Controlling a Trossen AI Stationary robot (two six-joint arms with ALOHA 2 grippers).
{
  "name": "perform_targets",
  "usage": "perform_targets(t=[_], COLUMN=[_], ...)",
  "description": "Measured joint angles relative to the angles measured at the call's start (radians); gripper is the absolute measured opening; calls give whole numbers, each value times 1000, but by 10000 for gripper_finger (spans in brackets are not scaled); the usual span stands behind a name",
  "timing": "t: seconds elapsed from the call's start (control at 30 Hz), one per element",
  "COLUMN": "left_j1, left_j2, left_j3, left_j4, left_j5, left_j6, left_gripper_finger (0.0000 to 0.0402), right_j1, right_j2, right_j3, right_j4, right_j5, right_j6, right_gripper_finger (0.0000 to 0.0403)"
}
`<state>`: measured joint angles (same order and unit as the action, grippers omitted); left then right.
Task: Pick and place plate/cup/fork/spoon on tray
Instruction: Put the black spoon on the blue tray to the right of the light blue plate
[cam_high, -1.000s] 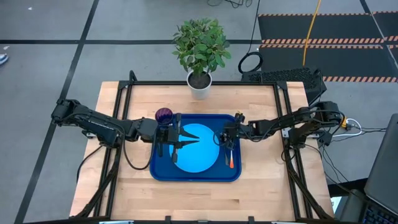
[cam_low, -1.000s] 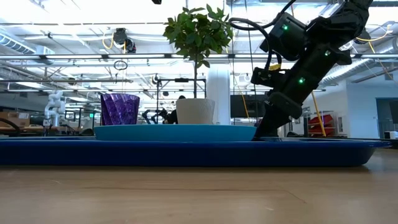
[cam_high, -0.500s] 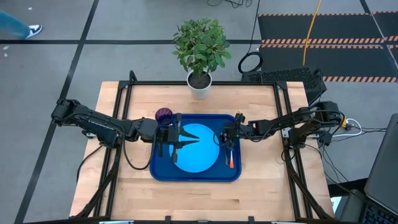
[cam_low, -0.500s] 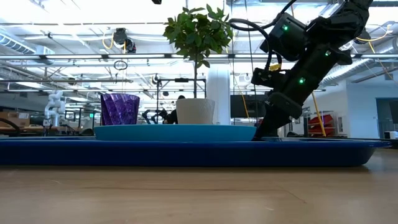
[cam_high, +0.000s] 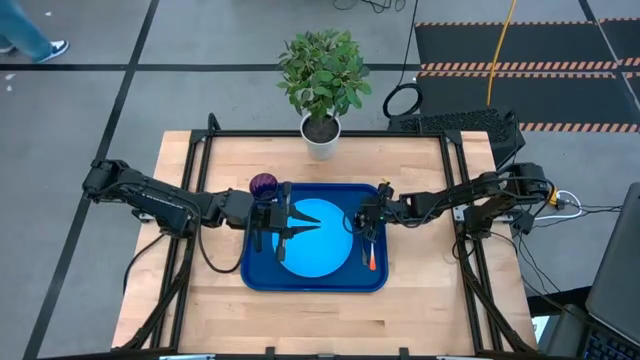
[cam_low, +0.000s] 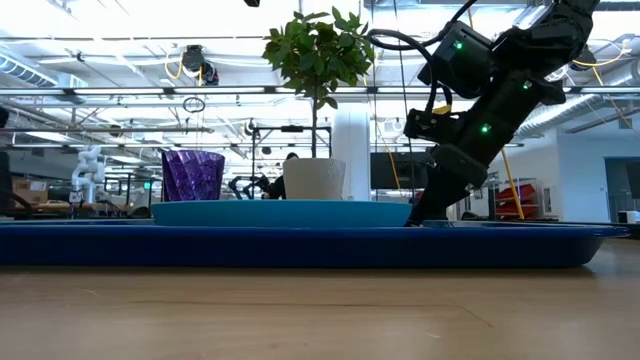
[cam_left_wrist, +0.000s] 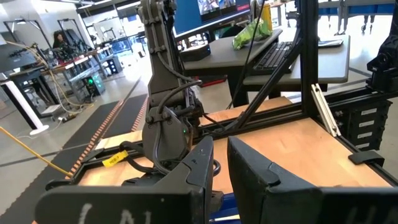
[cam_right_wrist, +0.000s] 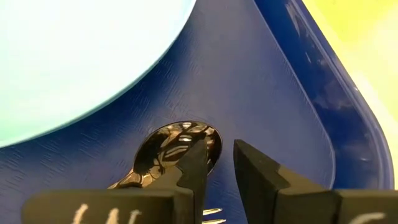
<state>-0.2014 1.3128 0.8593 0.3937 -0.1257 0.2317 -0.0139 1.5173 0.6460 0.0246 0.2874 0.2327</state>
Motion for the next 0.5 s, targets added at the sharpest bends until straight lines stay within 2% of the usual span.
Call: perform_targets(t=[0.5], left_j1=[0], left_j2=[0], left_j3=[0], left_j4=[1], left_j5=[0], left_j6=[2], left_gripper_finger=[51], right_j1=[-34], right_j2=[0], right_j3=[0], right_j4=[26], right_j5=[24], right_j6=[-105], right_gripper_finger=[73])
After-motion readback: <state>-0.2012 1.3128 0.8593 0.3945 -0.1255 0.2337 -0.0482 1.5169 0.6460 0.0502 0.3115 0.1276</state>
